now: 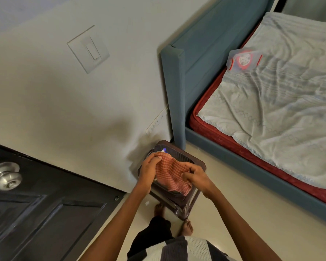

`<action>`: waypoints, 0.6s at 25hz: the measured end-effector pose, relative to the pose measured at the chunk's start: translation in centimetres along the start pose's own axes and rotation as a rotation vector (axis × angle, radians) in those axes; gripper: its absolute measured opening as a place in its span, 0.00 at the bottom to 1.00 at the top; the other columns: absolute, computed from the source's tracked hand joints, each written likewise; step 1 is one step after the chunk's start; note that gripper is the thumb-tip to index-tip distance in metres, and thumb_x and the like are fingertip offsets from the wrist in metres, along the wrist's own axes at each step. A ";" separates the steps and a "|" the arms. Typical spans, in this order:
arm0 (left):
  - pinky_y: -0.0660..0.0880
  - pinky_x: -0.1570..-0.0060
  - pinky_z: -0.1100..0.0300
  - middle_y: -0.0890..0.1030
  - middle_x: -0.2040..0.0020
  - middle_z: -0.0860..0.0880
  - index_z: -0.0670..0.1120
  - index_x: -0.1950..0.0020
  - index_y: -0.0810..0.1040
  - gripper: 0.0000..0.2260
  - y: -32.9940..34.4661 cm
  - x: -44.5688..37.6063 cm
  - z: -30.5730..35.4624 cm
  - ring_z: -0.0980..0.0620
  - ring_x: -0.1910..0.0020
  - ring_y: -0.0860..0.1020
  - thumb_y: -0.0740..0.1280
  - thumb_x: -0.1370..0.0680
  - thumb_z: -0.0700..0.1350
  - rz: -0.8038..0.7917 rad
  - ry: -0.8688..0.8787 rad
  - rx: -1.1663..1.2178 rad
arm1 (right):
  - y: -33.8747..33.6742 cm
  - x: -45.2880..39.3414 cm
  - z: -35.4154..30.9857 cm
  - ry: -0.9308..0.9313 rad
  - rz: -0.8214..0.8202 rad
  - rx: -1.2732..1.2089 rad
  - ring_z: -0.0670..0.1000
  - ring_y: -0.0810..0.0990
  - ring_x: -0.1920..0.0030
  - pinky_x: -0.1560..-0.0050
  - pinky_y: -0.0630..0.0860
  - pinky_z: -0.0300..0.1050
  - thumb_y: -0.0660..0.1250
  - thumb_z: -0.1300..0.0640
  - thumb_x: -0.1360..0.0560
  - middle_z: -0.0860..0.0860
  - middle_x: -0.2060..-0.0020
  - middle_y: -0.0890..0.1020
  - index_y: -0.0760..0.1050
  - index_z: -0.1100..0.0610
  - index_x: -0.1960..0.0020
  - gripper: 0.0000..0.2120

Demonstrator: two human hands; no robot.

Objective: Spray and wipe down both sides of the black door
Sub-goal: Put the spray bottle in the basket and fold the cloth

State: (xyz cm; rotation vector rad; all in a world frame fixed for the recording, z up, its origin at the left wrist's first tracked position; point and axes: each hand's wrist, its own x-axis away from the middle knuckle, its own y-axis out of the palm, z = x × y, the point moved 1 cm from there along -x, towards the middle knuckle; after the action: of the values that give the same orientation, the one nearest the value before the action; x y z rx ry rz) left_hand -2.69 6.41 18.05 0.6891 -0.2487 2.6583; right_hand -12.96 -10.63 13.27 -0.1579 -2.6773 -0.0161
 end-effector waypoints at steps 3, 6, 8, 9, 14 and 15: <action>0.76 0.43 0.51 0.82 0.50 0.54 0.56 0.52 0.79 0.10 -1.8 -0.2 0.4 0.51 0.48 0.79 0.60 0.16 0.46 0.041 0.005 -0.119 | -1.7 -0.4 0.5 -0.040 0.124 0.087 0.51 0.80 0.42 0.49 0.77 0.39 0.62 0.71 0.21 0.49 0.45 0.82 0.77 0.47 0.37 0.22; 0.77 0.50 0.59 0.81 0.51 0.55 0.55 0.50 0.79 0.08 -3.3 -0.3 -0.1 0.53 0.49 0.80 0.63 0.16 0.45 -0.058 0.149 -0.358 | -2.6 -1.4 0.5 -0.079 0.149 0.372 0.47 0.79 0.41 0.46 0.76 0.39 0.64 0.67 0.20 0.43 0.43 0.80 0.75 0.43 0.33 0.23; 0.76 0.55 0.62 0.78 0.52 0.54 0.51 0.48 0.81 0.04 -4.3 -0.2 -1.1 0.55 0.52 0.78 0.66 0.18 0.45 -0.025 0.269 -0.534 | -2.5 -2.2 0.6 -0.081 0.107 0.709 0.46 0.77 0.43 0.43 0.77 0.44 0.65 0.62 0.20 0.40 0.44 0.77 0.76 0.44 0.32 0.21; 0.76 0.58 0.62 0.77 0.53 0.53 0.49 0.46 0.82 0.05 -4.8 0.0 -1.9 0.55 0.55 0.78 0.67 0.19 0.45 0.008 0.312 -0.590 | -2.3 -2.7 0.8 -0.084 0.081 0.861 0.47 0.76 0.43 0.44 0.78 0.46 0.65 0.59 0.20 0.40 0.46 0.76 0.77 0.44 0.32 0.19; 0.80 0.64 0.55 0.85 0.59 0.48 0.49 0.46 0.81 0.07 -6.4 2.3 -5.5 0.48 0.65 0.83 0.63 0.16 0.43 0.003 0.096 -0.332 | -1.2 -4.0 3.2 -0.076 -0.110 1.067 0.48 0.76 0.49 0.49 0.80 0.48 0.65 0.50 0.20 0.45 0.49 0.73 0.77 0.45 0.43 0.07; 0.82 0.60 0.53 0.86 0.56 0.47 0.49 0.46 0.81 0.06 -6.7 2.5 -6.0 0.46 0.61 0.84 0.64 0.17 0.42 0.020 0.058 -0.288 | -0.8 -4.0 3.8 -0.079 -0.150 1.061 0.48 0.77 0.50 0.49 0.80 0.48 0.66 0.49 0.20 0.45 0.49 0.74 0.74 0.45 0.46 0.04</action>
State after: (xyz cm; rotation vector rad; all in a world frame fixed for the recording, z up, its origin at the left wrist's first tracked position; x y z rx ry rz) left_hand -4.56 14.88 14.63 0.5175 -0.6104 2.5829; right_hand -11.15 -11.70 8.13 0.3799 -2.3935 1.3286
